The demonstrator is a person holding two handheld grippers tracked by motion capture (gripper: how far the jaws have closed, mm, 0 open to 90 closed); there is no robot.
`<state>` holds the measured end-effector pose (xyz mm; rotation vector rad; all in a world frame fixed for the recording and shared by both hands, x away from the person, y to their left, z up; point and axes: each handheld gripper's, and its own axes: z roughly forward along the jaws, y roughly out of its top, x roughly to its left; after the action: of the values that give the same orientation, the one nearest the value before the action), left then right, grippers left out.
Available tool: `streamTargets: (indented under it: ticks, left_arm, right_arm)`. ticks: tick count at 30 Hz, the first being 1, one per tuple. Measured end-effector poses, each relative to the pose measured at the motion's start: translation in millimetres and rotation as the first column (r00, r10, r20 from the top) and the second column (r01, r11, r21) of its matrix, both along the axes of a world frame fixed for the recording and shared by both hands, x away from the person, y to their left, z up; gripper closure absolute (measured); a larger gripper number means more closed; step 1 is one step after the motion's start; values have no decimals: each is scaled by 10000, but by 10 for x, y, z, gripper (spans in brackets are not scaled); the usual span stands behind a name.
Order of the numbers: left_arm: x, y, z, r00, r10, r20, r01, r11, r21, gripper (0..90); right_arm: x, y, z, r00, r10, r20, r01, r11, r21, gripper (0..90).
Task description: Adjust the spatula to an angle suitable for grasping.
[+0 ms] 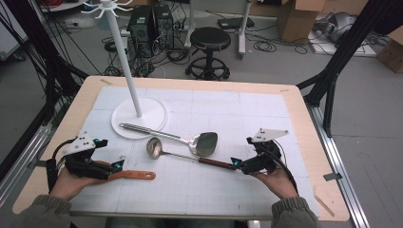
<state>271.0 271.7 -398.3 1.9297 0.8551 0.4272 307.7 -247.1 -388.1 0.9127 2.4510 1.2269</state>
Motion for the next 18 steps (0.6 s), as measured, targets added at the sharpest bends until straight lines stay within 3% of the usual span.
streamTargets:
  ticks: [7,18]
  left_arm:
    - [7,-34,7,9996,224,-141,-223,9997,108,17]
    - [7,-59,17,9998,144,-135,-144,9999,28,17]
  right_arm:
    - [146,250,114,9987,514,-65,-514,9986,-132,5]
    - [440,631,187,9917,1267,-225,-1270,9918,-110,5]
